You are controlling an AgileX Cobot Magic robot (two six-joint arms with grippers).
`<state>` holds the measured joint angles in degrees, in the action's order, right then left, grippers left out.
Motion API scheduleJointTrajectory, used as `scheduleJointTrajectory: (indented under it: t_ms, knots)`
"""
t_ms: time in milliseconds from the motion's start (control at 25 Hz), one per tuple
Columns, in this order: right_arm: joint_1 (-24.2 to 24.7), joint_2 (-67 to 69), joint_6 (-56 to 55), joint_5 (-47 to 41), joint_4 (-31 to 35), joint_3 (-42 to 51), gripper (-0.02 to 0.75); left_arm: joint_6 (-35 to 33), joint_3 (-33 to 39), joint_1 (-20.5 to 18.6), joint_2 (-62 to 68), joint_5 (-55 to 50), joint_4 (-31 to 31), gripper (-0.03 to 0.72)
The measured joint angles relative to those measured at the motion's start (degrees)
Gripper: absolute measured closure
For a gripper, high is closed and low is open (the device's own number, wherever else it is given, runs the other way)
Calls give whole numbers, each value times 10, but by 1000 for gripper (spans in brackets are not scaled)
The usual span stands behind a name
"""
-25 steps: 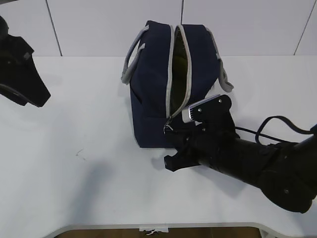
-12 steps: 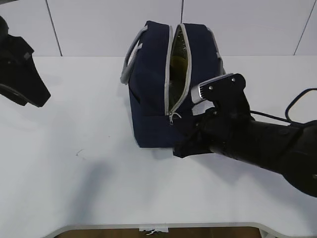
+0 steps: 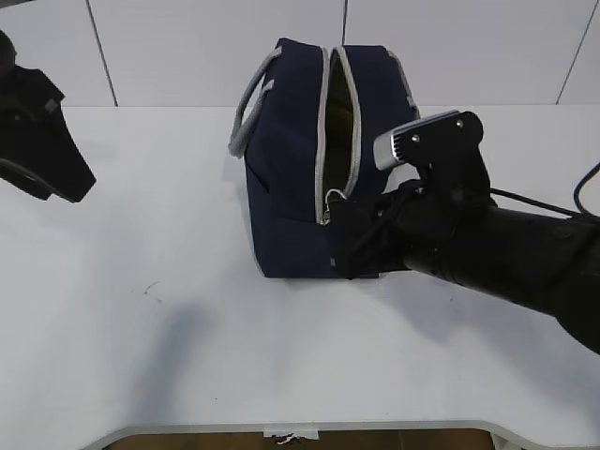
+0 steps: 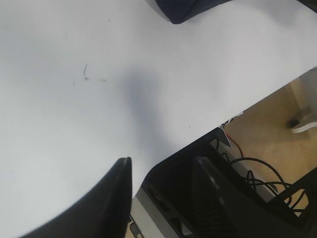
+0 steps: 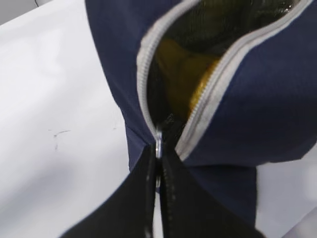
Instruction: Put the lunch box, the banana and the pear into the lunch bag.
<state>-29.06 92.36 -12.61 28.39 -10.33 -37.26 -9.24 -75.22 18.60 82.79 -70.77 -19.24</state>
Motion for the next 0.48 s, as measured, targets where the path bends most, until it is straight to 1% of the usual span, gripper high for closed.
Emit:
scheduleJointTrajectory:
  t_ms: [120,480]
  knots:
    - [0,-6,0,-11,-1,-6,737,0,0,0,0,0,0,381]
    - [0,-10,0,-92,-2,-103,737,0,0,0,0,0,-1,381]
